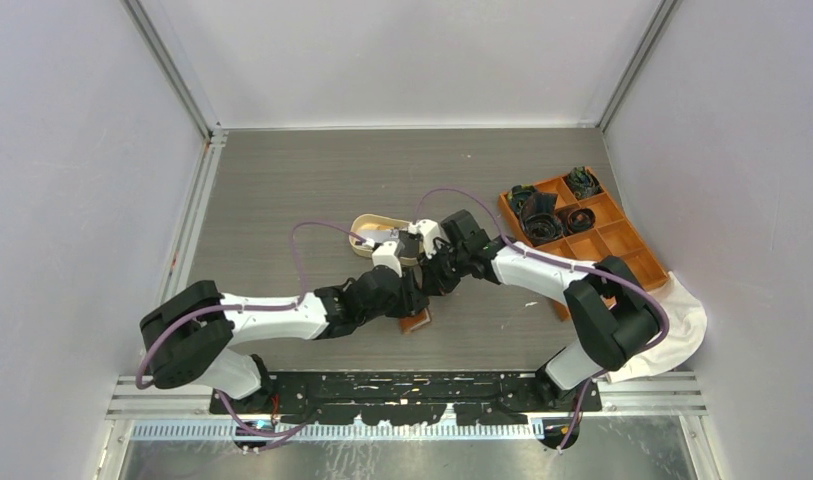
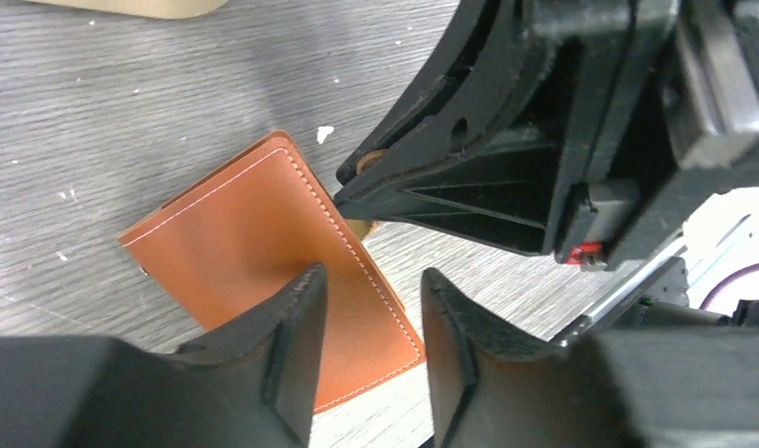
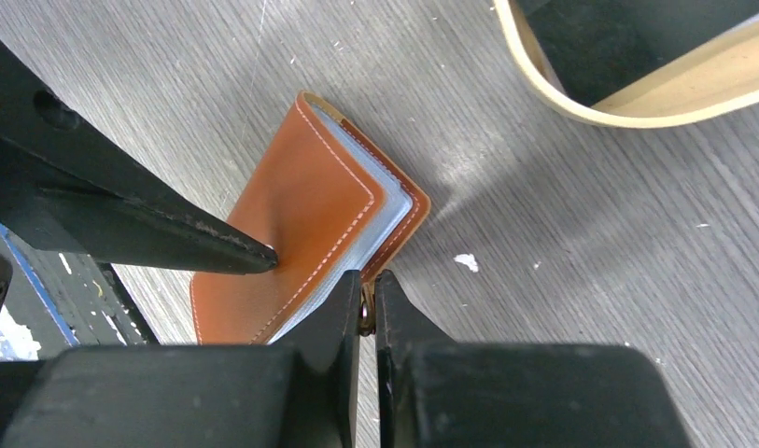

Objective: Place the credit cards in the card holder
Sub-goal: Close the card holder at the center of the board.

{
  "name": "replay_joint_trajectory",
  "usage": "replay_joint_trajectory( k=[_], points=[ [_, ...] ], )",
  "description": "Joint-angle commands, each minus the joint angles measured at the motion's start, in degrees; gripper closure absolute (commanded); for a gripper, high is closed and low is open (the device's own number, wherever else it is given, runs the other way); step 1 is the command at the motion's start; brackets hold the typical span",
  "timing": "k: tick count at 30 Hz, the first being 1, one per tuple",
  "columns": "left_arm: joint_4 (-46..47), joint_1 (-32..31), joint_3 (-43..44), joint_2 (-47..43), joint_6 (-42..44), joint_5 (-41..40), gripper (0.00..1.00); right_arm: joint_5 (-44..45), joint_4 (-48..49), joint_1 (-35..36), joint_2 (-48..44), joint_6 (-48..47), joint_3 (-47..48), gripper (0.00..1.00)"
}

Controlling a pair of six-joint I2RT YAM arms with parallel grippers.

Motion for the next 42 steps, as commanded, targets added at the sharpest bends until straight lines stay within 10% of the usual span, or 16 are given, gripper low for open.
replay_joint_trajectory(
  k=[1, 9, 27, 42],
  points=[
    [7.2, 0.6, -0.5, -2.7, 3.8, 2.1, 0.53, -4.3, 2.2, -2.3, -0.6, 1.8, 1.3, 0.98],
    [4.3, 3.6, -0.6, -4.6, 13.0, 5.8, 0.5, -8.5, 1.4, -3.8, 0.6, 1.4, 2.2, 0.97],
    [11.2, 8.9, -2.7, 5.1, 12.7, 12.8, 0.89, -11.2, -0.1, -4.1, 3.0, -1.1, 5.4, 0.94],
    [14.3, 9.7, -2.6, 13.6, 0.9, 9.9, 0.99, -6.9, -3.4, -4.7, -5.2, -4.8, 4.3, 0.32]
  ],
)
